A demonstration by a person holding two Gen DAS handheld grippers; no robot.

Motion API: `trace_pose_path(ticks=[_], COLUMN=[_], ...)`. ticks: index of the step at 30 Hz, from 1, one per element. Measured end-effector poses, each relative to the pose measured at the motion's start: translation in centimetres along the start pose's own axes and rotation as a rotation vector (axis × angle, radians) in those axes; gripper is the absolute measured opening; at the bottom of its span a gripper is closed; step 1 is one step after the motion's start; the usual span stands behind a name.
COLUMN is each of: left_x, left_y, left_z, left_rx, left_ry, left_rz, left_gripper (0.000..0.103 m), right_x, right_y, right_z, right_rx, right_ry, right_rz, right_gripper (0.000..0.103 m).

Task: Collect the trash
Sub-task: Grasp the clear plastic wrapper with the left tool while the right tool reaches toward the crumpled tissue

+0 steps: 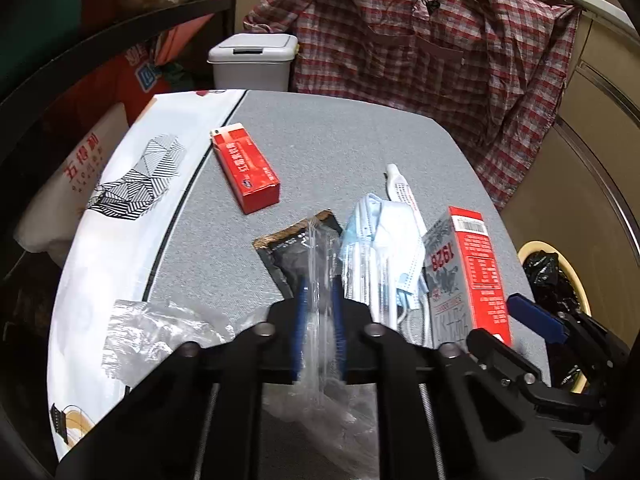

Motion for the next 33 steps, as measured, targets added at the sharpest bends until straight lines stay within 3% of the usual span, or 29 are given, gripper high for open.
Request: trace_pose_path(ticks=[7, 23, 24, 25, 26, 29, 32, 33], left_x=[-0.9, -2.0, -2.0, -2.0, -2.0, -2.1, -2.4, -2.5], left_y=[-0.7, -2.9, -2.9, -2.9, -3.0, -3.2, -3.3, -3.3], left_z=[1.4, 6.8, 7.2, 7.5, 7.7, 8.5, 9.1, 9.2], left_rx=[-0.038, -0.164, -0.171, -0.177, -0.184, -0.203, -0.212, -0.213], left_ry=[0.016, 0.036, 0.036, 0.037, 0.037, 0.041, 0.046, 0.048], left_rz=[-0.014, -0.008, -0.007, -0.005, -0.005, -0.005, -0.004, -0.006], left_gripper=[0.001, 0.001, 0.001, 0.001, 0.001, 0.001, 0.001, 0.001], right_x=[0.1, 0.2, 0.3, 0.3, 0.3, 0.0, -0.1, -0.1], right_y=[-0.4, -1.1, -1.2, -1.3, -1.4, -1.5, -1.0, -0.6], right_z=[1.1, 4.9, 5.2, 5.4, 5.7, 6.4, 5.6, 5.4], right_rx=[-0.027, -0.110, -0.120, -0.124, -0.131, -0.144, -0.095, -0.081], right_ry=[-0.010, -0.040, -0.042, -0.045, -0.047, -0.037, -0.042, -0.038], right_rz=[0.008, -0.005, -0.002, -0.001, -0.004, -0.003, -0.002, 0.001], right_gripper=[0.031, 0.028, 0.019, 0.002, 0.000, 0.000, 0.007, 0.031])
Point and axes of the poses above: each gripper's, at about its wrist camera, not at the fingertips, and z roughly against the way its jaws point, x to its left, y to its underside, the point moved 6 cm from there along -z, roughly the way its jaws point, and after that the axes turned 2 degrees about -x, right-handed, at the moved point
